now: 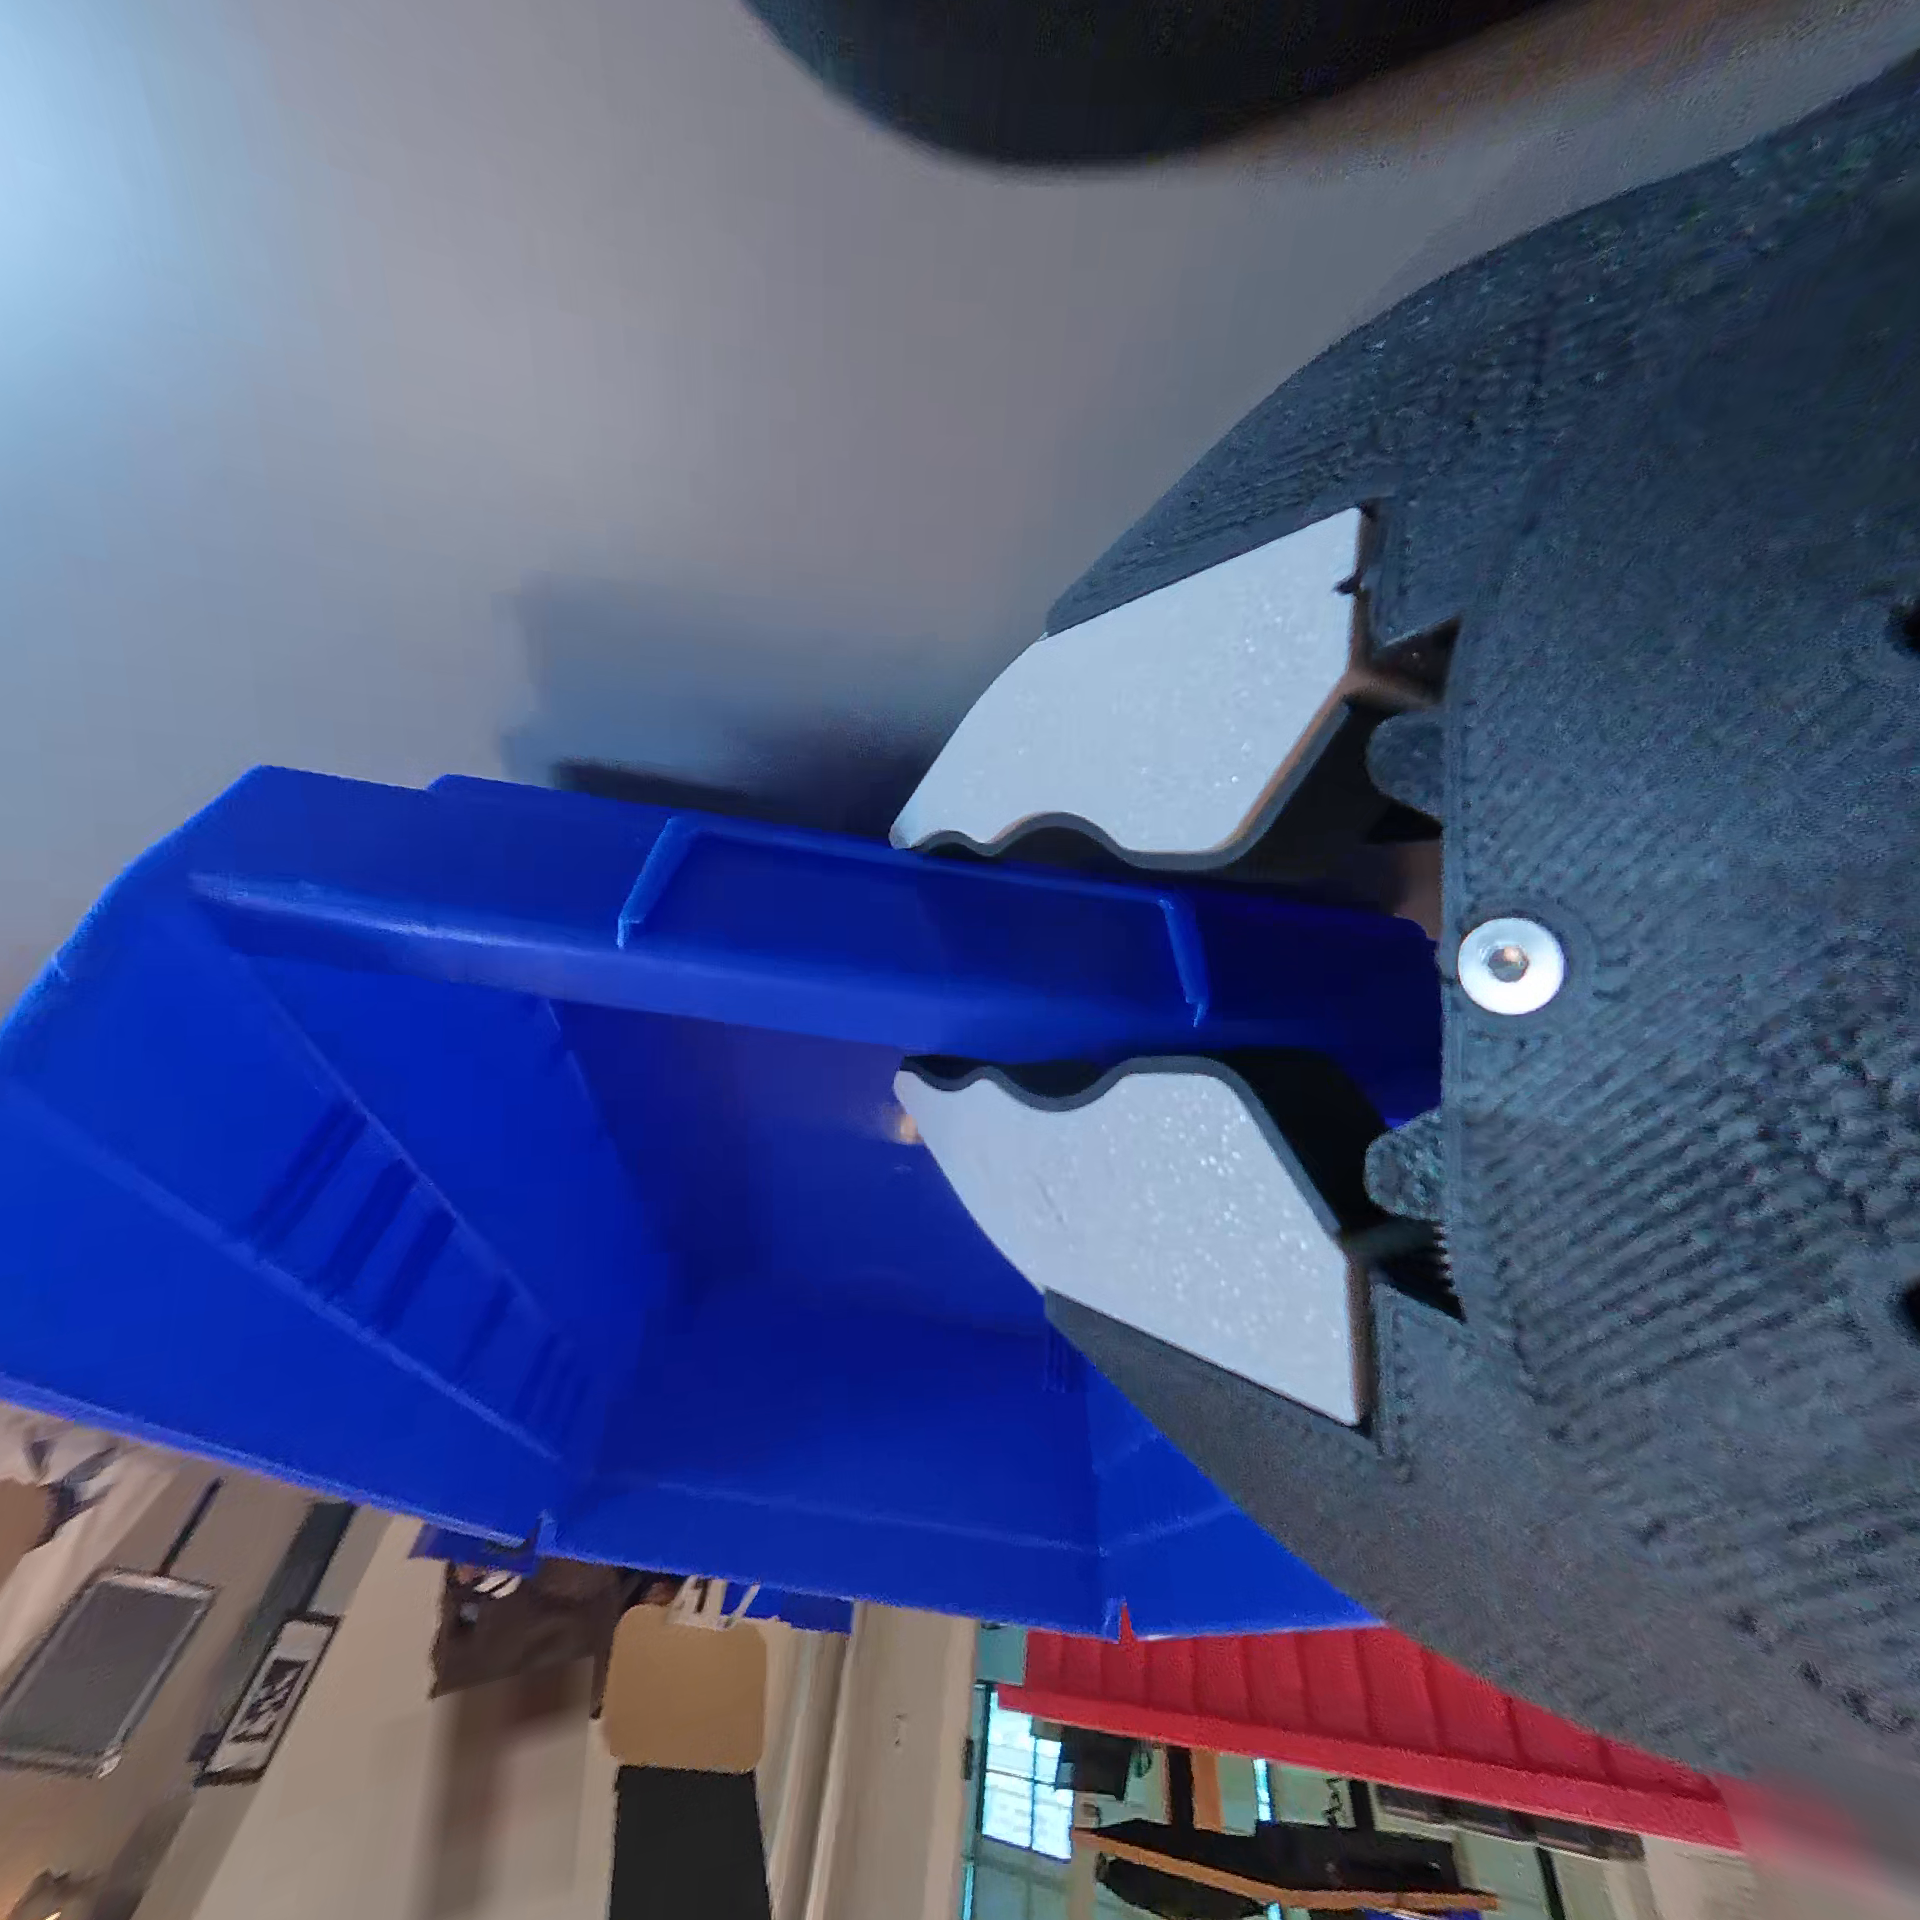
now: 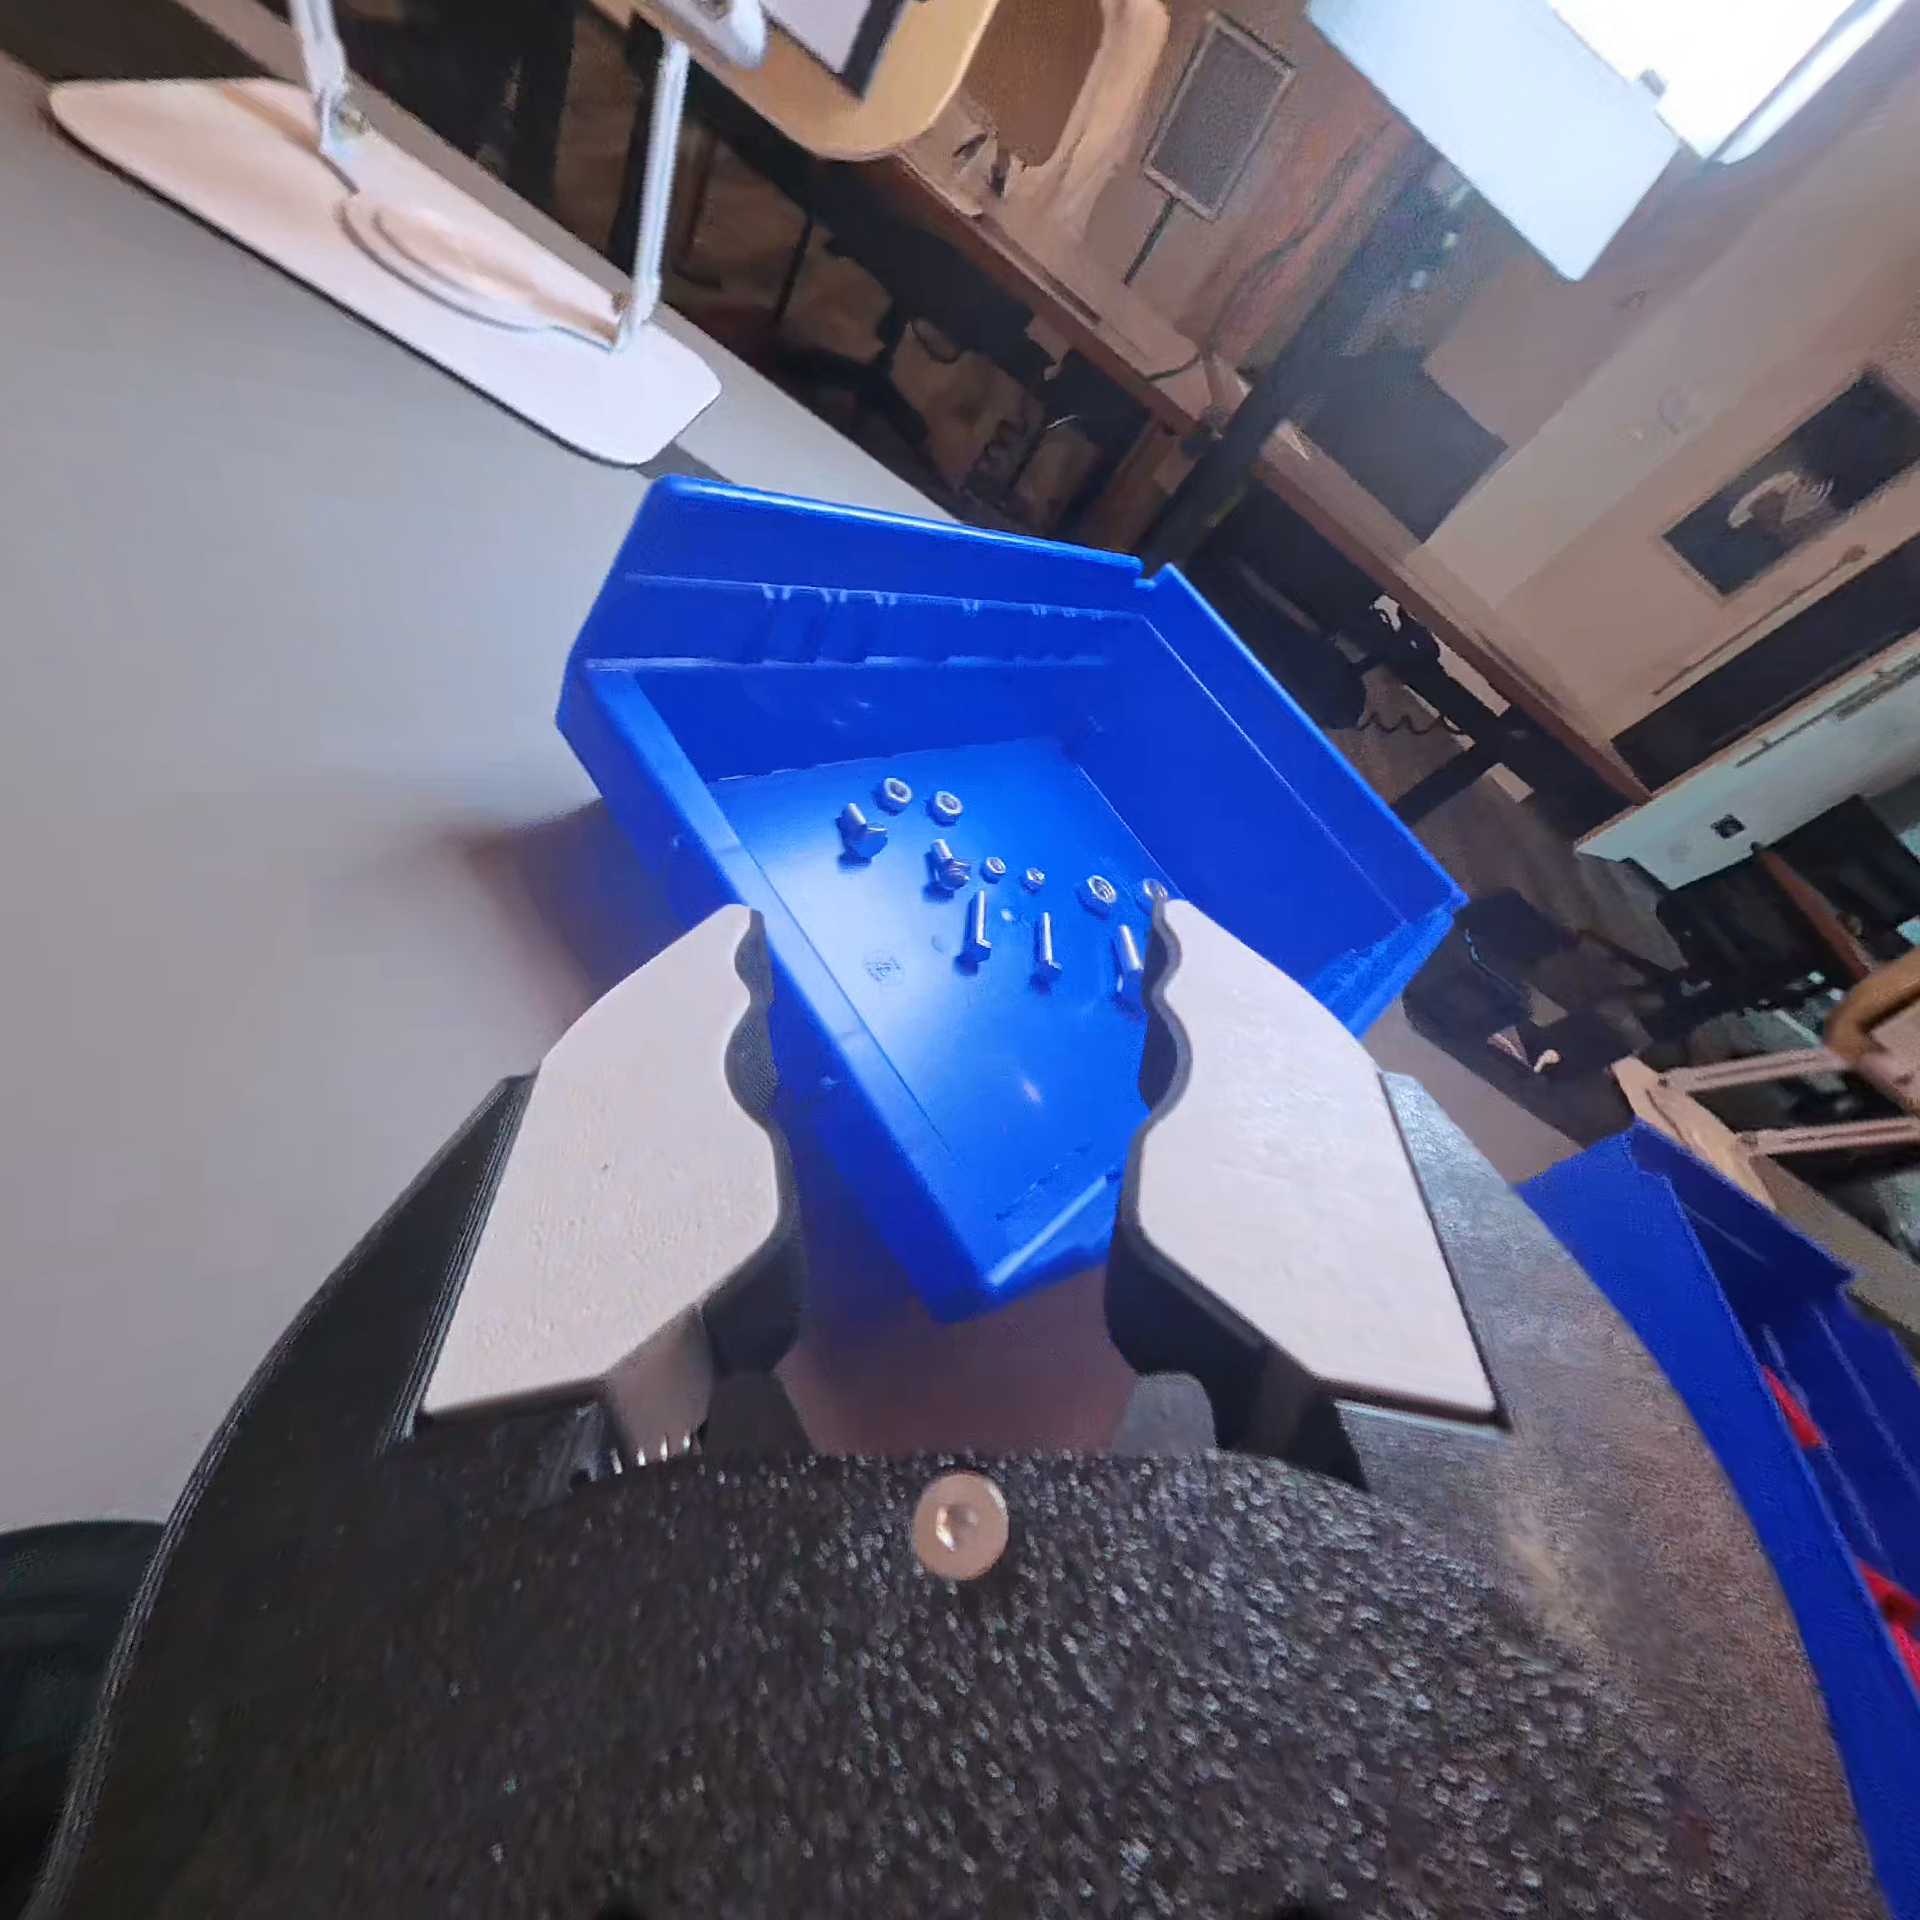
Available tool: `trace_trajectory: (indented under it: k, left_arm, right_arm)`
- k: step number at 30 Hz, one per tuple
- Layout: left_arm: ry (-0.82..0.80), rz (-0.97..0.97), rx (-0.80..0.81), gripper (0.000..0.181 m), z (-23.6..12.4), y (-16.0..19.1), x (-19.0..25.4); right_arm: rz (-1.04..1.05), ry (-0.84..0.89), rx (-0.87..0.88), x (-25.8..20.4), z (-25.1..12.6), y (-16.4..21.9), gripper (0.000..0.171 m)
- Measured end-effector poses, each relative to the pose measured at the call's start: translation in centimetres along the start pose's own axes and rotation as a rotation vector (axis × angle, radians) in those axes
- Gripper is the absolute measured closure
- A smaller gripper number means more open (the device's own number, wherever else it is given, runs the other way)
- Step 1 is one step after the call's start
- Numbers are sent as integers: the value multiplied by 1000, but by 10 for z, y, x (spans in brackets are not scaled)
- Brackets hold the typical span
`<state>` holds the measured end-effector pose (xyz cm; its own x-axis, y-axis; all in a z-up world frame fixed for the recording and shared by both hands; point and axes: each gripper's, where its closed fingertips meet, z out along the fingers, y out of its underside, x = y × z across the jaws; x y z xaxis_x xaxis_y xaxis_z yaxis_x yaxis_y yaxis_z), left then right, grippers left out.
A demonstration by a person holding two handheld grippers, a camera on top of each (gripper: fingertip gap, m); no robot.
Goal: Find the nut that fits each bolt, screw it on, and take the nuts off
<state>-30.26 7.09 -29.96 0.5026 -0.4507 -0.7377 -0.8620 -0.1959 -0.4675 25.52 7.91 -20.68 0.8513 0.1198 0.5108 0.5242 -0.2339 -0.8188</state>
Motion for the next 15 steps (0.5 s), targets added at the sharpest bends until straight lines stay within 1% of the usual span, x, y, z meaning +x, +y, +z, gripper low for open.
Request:
trace_trajectory:
  k: [4,8,12,15]
  left_arm:
    - [1,-4,155,147,-24,-43,13]
    - [85,21,305,148,-40,-98,36]
    - [167,150,362,147,-30,-143,71]
    - [200,272,363,147,-12,-165,91]
  right_arm:
    - [196,15,-11,27,-14,22,101]
    - [323,6,-76,34,-7,51,98]
    - [401,38,-103,43,7,62,102]
    - [445,46,-149,46,23,70,104]
